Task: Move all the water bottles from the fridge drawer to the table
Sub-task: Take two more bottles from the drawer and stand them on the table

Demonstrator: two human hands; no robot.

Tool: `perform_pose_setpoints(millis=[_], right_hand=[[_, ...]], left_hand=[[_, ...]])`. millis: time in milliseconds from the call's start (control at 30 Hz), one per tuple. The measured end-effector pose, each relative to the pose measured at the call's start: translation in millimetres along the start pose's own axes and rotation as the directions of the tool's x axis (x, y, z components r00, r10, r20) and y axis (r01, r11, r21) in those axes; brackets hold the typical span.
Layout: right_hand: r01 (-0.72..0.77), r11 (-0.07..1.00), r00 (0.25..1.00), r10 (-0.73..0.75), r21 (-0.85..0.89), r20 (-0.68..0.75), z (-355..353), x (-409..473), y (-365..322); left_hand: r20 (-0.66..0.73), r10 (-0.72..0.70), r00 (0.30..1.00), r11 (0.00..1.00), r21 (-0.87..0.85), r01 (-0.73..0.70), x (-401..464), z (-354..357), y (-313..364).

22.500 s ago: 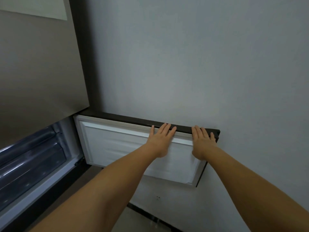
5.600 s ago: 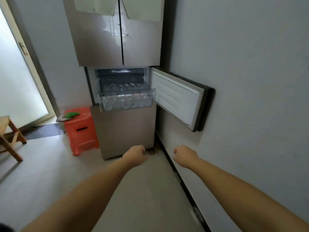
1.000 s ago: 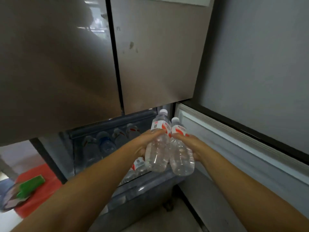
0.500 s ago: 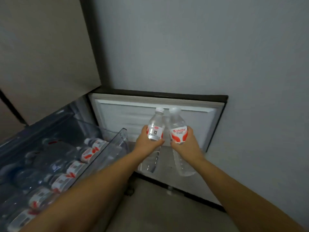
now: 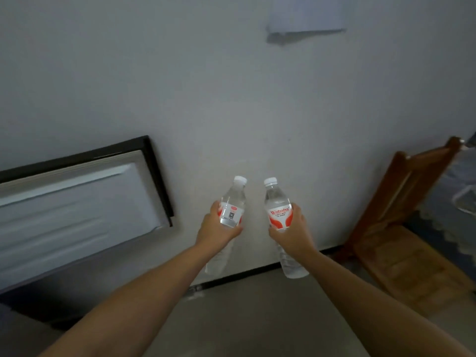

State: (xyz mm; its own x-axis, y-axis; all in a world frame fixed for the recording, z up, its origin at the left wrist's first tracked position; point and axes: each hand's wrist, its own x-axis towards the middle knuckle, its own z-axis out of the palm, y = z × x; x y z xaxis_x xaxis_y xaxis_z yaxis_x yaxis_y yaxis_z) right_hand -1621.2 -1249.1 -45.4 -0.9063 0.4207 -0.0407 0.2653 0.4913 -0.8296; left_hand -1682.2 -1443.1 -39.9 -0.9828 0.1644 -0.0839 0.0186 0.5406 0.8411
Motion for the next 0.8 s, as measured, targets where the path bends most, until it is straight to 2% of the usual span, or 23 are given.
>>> perform_pose_setpoints(millis=[200, 433, 500, 633, 767, 800], right_hand=[[-0.124, 0.992, 0.979, 0.117, -0.03, -0.167, -113, 27, 74], [-0.242, 0.97, 0.892, 0.231, 0.021, -0.388, -222, 27, 133], [-0.285, 0.957, 0.839, 0.275, 0.053, -0.47, -256, 21, 158], [-0.339, 0.934, 0.781, 0.346, 0.113, -0.519, -307, 13, 194], [-0.379, 0.908, 0.664, 0.4, 0.177, -0.631, -364, 16, 237], [-0.386, 0.903, 0.648, 0.41, 0.187, -0.641, -375, 17, 244]], left_hand=[[0.175, 0.124, 0.977, 0.992, 0.012, -0.128, 27, 128, 71], [0.356, 0.271, 0.894, 0.957, -0.002, -0.289, 49, 244, 152], [0.447, 0.321, 0.835, 0.938, -0.029, -0.344, 51, 287, 179], [0.546, 0.405, 0.733, 0.902, -0.107, -0.419, 56, 352, 216], [0.695, 0.436, 0.571, 0.868, -0.158, -0.471, 67, 435, 269], [0.716, 0.432, 0.548, 0.863, -0.152, -0.482, 69, 448, 280]])
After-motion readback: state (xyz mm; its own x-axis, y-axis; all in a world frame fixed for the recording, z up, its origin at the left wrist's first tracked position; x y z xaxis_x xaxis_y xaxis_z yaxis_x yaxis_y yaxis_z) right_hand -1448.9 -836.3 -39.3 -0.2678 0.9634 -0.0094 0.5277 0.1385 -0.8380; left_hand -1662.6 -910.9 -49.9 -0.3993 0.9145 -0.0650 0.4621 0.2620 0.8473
